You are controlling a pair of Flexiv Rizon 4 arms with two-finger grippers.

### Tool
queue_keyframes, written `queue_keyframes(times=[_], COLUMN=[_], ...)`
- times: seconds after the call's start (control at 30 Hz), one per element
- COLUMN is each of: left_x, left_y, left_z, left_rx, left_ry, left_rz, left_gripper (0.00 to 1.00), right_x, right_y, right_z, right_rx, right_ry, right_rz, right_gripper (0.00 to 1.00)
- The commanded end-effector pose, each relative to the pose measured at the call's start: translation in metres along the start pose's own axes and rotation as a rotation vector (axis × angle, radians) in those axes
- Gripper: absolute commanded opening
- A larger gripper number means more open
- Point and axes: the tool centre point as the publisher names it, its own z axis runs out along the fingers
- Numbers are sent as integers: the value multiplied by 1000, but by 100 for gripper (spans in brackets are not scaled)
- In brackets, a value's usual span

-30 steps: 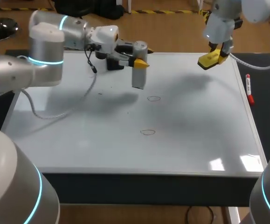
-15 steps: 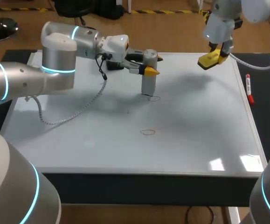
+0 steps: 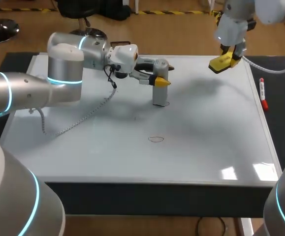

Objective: Pick up the inspection probe, press it on each red-marked spot on the whiteboard one by one, put down the probe, pick up the eraser, and wipe off all the red marks.

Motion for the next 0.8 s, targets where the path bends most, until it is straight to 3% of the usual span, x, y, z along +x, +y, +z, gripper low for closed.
queue_keyframes(times=[0.03, 0.57, 0.8], left_x=[-2, -3, -1], left_y=[5, 7, -16], left_z=[2, 3, -2], left_rx=[3, -2, 4], left_ry=[3, 12, 15], left_rz=[2, -2, 18], left_gripper=[0, 0, 0], right_x=[-1, -1, -1], right_y=[-1, -1, -1], right_z=[-1, -1, -1], right_rx=[1, 1, 1], right_ry=[4, 4, 4], right_rz=[-2, -2, -2], right_gripper=[0, 0, 0])
